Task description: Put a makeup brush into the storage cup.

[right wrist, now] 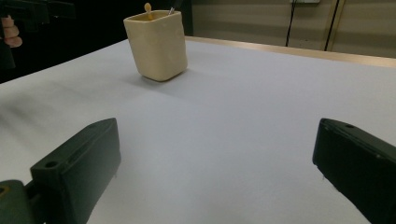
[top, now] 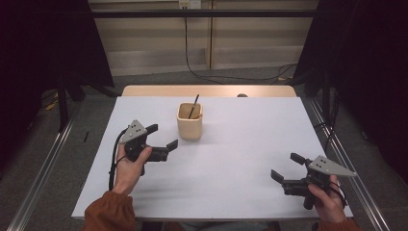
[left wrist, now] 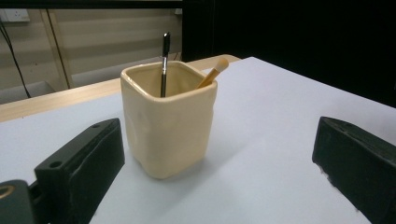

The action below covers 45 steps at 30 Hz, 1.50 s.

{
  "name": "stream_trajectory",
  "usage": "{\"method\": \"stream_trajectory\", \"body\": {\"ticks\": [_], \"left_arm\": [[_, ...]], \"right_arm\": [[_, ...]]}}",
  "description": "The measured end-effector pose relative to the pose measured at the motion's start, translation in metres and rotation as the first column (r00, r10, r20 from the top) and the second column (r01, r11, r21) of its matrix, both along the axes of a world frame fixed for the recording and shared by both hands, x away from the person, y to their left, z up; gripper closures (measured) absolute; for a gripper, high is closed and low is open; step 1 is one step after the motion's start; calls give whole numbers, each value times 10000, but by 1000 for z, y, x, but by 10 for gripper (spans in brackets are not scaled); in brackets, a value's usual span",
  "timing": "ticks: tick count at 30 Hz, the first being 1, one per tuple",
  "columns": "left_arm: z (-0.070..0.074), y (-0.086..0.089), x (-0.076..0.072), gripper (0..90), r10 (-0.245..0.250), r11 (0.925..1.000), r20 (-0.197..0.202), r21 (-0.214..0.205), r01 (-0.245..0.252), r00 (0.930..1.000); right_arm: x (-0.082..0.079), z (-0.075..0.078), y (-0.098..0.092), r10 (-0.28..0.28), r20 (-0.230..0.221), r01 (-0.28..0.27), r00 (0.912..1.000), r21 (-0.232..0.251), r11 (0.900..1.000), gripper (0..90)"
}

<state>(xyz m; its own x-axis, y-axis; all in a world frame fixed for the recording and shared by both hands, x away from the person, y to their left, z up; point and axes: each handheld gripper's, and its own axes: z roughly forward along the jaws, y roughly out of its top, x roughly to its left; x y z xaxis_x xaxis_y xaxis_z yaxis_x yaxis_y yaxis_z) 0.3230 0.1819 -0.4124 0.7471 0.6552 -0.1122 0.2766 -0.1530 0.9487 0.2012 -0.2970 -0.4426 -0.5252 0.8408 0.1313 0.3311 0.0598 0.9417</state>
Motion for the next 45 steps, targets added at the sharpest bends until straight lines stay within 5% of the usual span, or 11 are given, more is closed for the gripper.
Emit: {"method": "stream_trajectory", "body": {"ticks": [21,34,45], "left_arm": [[-11,37,-55,20,640,9977,-164,-217,-644,9978],[-6,41,-85,20,872,9962,236,-9,-872,9959],[-22,55,-91,20,1118,9934,-8,-249,-1117,9937]], "right_arm": [[0,0,1,10,24,-10,10000,-22,10000,3],[-2,1,0,1,37,-1,10000,-50,10000,4],[-4,1,-1,-76,27,76,10000,-35,10000,5]]}}
